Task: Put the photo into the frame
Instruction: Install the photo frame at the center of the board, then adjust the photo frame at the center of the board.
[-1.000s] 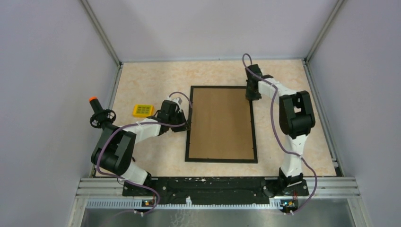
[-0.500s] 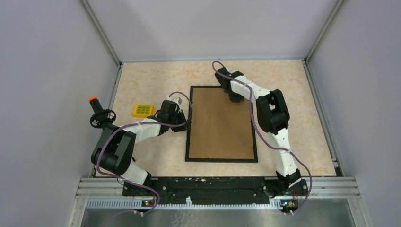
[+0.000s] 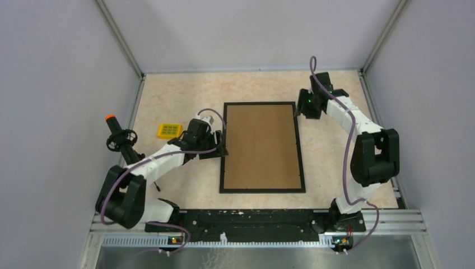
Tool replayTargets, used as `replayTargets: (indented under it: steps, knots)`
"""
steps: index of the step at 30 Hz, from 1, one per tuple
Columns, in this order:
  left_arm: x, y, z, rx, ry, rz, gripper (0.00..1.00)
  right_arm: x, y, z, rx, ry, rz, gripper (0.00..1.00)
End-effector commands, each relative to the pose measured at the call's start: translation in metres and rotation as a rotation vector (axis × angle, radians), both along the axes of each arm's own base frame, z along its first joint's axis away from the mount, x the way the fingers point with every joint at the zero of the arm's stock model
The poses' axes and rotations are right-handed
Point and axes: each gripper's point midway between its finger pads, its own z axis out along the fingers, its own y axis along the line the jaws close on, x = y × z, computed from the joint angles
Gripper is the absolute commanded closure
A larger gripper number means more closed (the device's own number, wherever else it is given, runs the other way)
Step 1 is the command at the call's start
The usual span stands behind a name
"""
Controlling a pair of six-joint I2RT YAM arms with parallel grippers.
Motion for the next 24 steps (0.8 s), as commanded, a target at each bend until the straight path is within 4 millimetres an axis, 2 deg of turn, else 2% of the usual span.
replayTargets:
  steps: [1, 4, 6, 9, 12, 15, 19, 21, 24]
  knots:
    - [-0.018, -0.016, 0.052, -0.014, -0.07, -0.05, 0.22, -0.034, 0.008, -0.036, 0.137, 0.049, 0.067, 0.47]
    - [-0.056, -0.038, 0.057, 0.006, -0.035, -0.109, 0.14, -0.04, 0.002, -0.051, 0.128, 0.062, 0.069, 0.45]
    - [-0.091, -0.056, 0.052, -0.025, 0.02, -0.156, 0.13, -0.041, -0.002, -0.063, 0.104, 0.083, 0.069, 0.45]
    - [-0.14, -0.085, 0.048, -0.091, 0.092, -0.211, 0.13, -0.039, -0.007, -0.075, 0.076, 0.098, 0.06, 0.51]
    - [-0.179, -0.113, 0.046, -0.136, 0.119, -0.242, 0.17, -0.038, -0.013, -0.085, 0.04, 0.106, 0.047, 0.56]
    - [-0.208, -0.147, 0.041, -0.186, 0.124, -0.29, 0.25, -0.039, -0.015, -0.094, 0.028, 0.119, 0.037, 0.67]
    - [-0.234, -0.182, 0.013, -0.168, 0.219, -0.395, 0.29, -0.042, -0.02, -0.106, 0.011, 0.134, 0.009, 0.76]
    - [-0.235, -0.192, 0.002, -0.156, 0.237, -0.412, 0.3, -0.046, -0.027, -0.114, -0.018, 0.151, -0.009, 0.82]
    - [-0.228, -0.195, -0.01, -0.127, 0.23, -0.395, 0.31, -0.055, -0.032, -0.121, -0.041, 0.175, -0.02, 0.89]
